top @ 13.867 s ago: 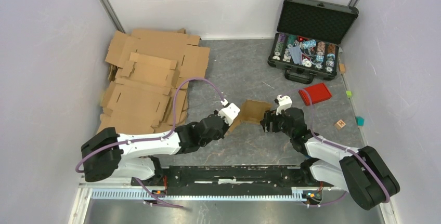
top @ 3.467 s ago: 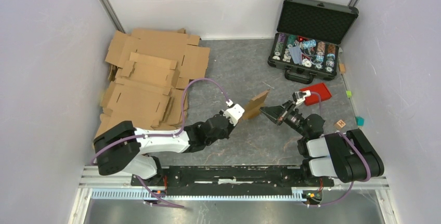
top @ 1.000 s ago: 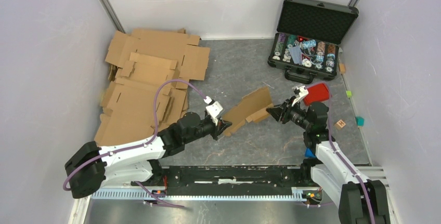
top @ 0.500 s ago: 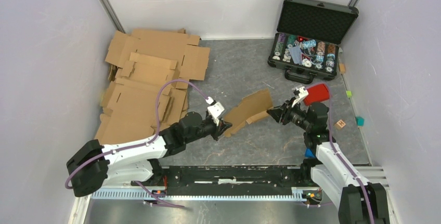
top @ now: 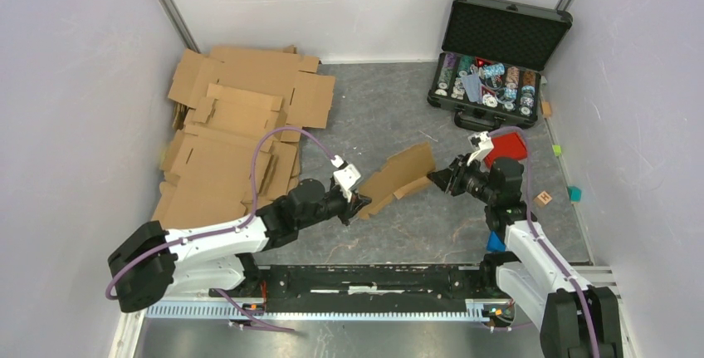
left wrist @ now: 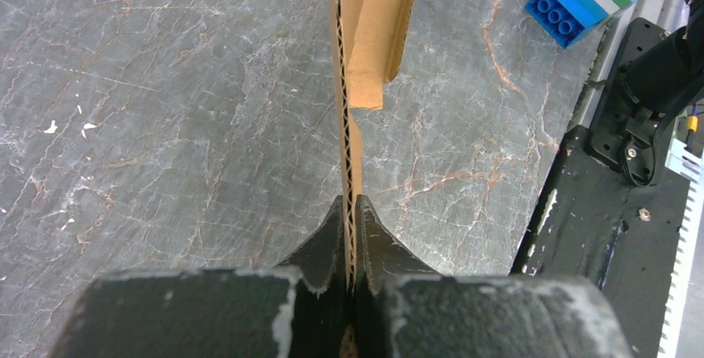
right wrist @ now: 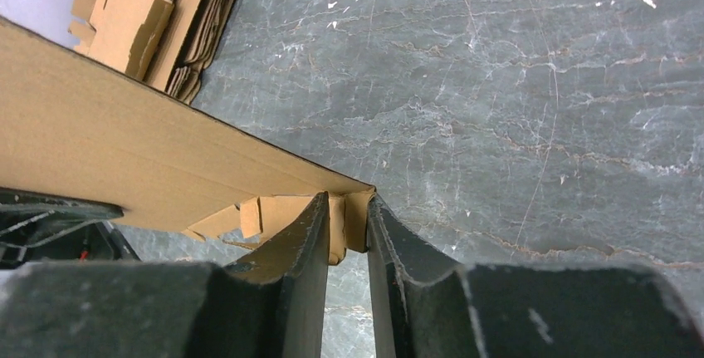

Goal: Fold the paper box
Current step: Fold the paper box at the center of the board.

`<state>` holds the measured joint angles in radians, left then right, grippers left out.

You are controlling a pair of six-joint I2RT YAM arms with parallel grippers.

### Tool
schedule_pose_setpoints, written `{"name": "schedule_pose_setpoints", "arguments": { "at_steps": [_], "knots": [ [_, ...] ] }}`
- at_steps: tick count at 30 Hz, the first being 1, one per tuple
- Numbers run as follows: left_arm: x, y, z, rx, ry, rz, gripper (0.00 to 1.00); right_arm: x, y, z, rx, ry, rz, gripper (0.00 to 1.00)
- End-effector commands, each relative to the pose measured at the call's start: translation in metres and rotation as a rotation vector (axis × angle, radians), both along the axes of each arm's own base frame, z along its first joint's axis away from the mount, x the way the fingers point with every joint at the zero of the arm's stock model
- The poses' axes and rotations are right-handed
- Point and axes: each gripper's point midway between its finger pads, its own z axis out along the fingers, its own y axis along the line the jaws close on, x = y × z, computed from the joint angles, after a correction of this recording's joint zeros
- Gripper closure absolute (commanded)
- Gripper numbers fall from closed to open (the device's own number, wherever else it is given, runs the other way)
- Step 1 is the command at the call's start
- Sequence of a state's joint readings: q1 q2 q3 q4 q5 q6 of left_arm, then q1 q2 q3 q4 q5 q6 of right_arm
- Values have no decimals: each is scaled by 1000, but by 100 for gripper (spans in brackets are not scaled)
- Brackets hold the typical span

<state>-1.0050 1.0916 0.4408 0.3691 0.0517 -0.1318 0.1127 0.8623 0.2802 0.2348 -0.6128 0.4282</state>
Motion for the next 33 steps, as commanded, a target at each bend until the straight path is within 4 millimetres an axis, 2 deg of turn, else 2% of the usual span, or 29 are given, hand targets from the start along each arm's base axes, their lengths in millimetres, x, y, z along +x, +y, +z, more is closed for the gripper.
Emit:
{"name": "schedule_pose_setpoints", "arguments": {
  "at_steps": [1, 12, 19, 22, 29, 33],
  "knots": [
    [0, -6, 7, 22, -56, -23, 98, 6, 8, 28, 93, 17, -2, 73],
    [6, -2, 6, 85, -165, 70, 98, 0, 13, 20, 88, 114, 43, 65],
    [19, 8, 12, 59, -234, 162, 98, -8, 11, 1, 32, 176, 68, 65],
    [18, 8, 14, 37, -246, 161, 98, -9, 7, -7, 4, 183, 53, 64],
    [11, 0, 11, 41, -246, 110, 98, -4, 4, -7, -4, 163, 21, 70],
    [10, -1, 11, 37, -262, 104, 98, -2, 5, -6, 17, 179, 10, 78]
  ]
}}
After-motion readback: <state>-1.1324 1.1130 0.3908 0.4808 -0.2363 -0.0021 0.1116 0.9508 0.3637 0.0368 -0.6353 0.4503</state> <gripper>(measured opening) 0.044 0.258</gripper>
